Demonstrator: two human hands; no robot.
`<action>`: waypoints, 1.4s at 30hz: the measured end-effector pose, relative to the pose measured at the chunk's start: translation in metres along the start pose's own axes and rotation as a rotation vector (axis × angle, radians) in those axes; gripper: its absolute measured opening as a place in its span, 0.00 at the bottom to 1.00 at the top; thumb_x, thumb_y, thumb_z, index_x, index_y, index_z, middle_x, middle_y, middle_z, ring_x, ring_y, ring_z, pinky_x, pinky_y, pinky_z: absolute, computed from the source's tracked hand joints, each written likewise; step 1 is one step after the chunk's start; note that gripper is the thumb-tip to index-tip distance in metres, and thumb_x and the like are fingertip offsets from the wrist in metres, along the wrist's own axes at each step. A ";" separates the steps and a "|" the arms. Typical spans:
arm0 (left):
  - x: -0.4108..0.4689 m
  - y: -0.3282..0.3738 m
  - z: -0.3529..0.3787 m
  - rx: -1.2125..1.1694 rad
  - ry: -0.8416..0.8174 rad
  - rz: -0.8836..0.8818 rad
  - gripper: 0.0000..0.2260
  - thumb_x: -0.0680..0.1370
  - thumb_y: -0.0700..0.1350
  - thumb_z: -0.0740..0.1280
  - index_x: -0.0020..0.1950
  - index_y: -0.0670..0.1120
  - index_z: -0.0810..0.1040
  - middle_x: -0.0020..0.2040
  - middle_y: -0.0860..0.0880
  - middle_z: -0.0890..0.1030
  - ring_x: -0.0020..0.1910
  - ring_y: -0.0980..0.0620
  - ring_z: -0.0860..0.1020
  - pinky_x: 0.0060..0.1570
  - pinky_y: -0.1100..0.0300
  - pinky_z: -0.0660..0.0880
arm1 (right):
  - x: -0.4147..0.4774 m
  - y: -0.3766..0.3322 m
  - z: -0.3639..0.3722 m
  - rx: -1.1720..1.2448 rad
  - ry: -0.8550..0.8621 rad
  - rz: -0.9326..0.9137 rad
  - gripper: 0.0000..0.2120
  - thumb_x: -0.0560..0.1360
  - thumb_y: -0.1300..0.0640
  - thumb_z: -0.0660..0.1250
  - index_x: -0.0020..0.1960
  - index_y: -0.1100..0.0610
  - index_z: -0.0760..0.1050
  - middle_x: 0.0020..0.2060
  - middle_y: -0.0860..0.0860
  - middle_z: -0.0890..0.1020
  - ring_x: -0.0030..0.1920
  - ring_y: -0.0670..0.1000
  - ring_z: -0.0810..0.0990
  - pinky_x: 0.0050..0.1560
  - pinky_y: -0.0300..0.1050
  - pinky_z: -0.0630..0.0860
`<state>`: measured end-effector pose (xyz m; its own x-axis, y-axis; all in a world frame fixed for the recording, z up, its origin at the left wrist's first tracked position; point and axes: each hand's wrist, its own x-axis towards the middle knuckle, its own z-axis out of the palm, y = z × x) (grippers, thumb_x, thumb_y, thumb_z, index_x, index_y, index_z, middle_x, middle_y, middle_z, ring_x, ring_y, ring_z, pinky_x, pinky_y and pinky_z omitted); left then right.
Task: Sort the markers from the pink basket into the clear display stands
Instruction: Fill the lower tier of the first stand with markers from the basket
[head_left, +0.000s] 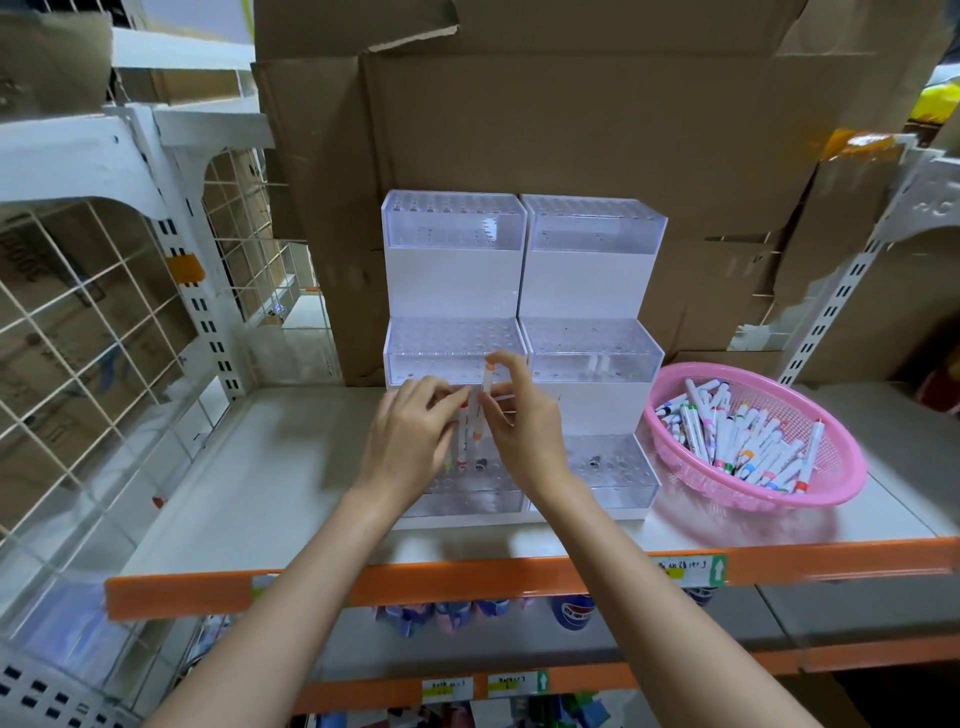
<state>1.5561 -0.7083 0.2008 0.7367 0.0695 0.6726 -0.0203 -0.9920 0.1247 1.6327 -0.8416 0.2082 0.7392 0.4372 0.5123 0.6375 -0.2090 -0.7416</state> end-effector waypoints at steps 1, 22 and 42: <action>-0.002 -0.001 -0.001 0.008 -0.004 -0.004 0.16 0.70 0.38 0.72 0.58 0.46 0.80 0.47 0.48 0.77 0.47 0.46 0.76 0.45 0.55 0.70 | 0.000 0.000 0.000 -0.011 -0.001 -0.007 0.15 0.79 0.61 0.64 0.63 0.50 0.68 0.38 0.44 0.81 0.37 0.48 0.82 0.42 0.51 0.79; -0.001 -0.002 -0.009 -0.085 -0.043 -0.074 0.15 0.69 0.35 0.66 0.53 0.47 0.82 0.47 0.51 0.78 0.48 0.48 0.76 0.45 0.56 0.71 | 0.008 0.002 0.001 -0.464 -0.085 -0.011 0.06 0.78 0.53 0.64 0.48 0.56 0.74 0.42 0.50 0.81 0.44 0.55 0.78 0.36 0.46 0.69; 0.001 0.004 -0.009 -0.012 -0.051 -0.053 0.15 0.68 0.35 0.70 0.54 0.46 0.81 0.48 0.50 0.79 0.48 0.47 0.77 0.47 0.56 0.71 | 0.005 -0.003 -0.011 -0.437 -0.094 0.028 0.10 0.77 0.48 0.65 0.52 0.53 0.74 0.46 0.47 0.80 0.47 0.51 0.77 0.40 0.47 0.74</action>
<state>1.5509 -0.7115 0.2090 0.7701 0.1164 0.6272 0.0121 -0.9857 0.1681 1.6366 -0.8483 0.2181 0.7472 0.4998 0.4380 0.6646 -0.5632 -0.4911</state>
